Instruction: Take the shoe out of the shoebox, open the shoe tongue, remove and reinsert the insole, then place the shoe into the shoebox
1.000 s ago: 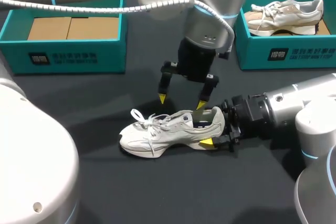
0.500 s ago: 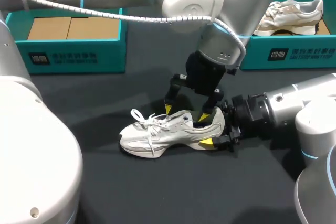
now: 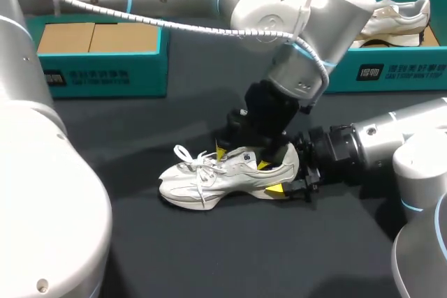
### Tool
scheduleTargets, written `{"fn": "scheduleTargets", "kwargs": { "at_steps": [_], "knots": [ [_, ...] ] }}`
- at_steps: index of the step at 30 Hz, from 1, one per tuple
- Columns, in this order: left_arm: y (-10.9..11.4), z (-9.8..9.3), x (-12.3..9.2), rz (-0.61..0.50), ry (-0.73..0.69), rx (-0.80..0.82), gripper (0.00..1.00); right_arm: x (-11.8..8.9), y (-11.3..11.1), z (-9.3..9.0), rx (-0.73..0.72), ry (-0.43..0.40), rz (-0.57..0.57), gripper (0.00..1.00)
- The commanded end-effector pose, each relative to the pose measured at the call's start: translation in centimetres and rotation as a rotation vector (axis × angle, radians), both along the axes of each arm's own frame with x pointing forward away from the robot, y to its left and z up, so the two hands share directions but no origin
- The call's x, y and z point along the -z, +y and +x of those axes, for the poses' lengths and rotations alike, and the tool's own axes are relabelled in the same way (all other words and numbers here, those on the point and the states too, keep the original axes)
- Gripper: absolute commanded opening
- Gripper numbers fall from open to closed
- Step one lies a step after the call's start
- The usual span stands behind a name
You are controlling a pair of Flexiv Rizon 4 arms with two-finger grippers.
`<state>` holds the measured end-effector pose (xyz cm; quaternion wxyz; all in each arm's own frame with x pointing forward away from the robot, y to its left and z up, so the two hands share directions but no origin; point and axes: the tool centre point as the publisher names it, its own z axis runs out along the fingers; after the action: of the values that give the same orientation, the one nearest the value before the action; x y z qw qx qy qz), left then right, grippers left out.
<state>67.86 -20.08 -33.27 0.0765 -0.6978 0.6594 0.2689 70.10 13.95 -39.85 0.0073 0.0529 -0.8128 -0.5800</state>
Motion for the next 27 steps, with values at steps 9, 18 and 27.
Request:
{"fn": "scheduleTargets", "kwargs": {
  "at_steps": [9,18,27],
  "knots": [
    [1.2,-0.2,-0.6,0.017,-0.006,-0.036,0.56,0.1,0.3,-0.2,0.001,0.0,-0.004,0.0],
    [2.4,0.5,-1.7,-0.043,-0.019,-0.041,0.32,0.1,0.3,-0.2,0.001,0.0,-0.004,0.0],
    [3.5,-0.1,-2.5,-0.135,-0.043,-0.023,0.0,0.1,0.3,-0.2,0.001,0.0,-0.004,0.0]
  ]
}}
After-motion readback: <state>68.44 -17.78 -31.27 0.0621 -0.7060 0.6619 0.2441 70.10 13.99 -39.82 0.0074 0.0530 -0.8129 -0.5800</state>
